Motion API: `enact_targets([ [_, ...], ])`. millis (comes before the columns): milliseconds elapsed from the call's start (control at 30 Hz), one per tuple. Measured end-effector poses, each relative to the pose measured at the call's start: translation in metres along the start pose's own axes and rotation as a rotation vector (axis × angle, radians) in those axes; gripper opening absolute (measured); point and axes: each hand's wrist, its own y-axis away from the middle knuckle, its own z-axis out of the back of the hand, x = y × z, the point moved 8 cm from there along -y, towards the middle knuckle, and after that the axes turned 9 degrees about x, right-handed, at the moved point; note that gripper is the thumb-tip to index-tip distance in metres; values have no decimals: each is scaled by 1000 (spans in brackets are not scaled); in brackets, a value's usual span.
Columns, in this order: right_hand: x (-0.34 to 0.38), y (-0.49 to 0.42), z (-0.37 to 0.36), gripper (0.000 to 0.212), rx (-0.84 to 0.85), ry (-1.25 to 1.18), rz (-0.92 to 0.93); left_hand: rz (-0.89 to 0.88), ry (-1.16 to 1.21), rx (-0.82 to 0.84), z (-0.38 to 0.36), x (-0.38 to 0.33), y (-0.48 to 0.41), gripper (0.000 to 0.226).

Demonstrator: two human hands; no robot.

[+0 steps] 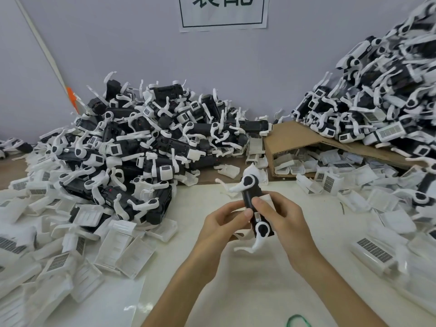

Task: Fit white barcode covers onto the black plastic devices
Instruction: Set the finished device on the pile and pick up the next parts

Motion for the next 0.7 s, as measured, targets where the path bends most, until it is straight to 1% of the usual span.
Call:
enact_targets([
  [67, 1, 0, -3, 11, 29, 37, 22, 4, -21, -31, 0, 1, -1, 41],
  [167, 0, 0, -3, 34, 22, 23, 23, 3, 15, -45, 2, 5, -1, 42],
  [200, -1, -1, -2, 37, 7, -2, 17, 6, 27, -41, 2, 6, -1, 42],
  [267, -3, -2, 2, 39, -10, -58, -1, 13, 39, -37, 1, 6, 0, 42],
  [367, -7, -1, 5, 36, -12, -170, -7, 9, 20, -60, -1, 5, 0, 45],
  [467, -7, -1, 8, 45, -25, -189, 12, -2, 15, -99, -1, 7, -1, 43],
  [533, -3, -1, 10, 45, -53, -131, 52, -23, 19, -125, 1, 6, -1, 44],
  [700, 9, 1, 14, 32, -101, -5, 149, -45, 9, -168, 5, 4, -1, 54],
])
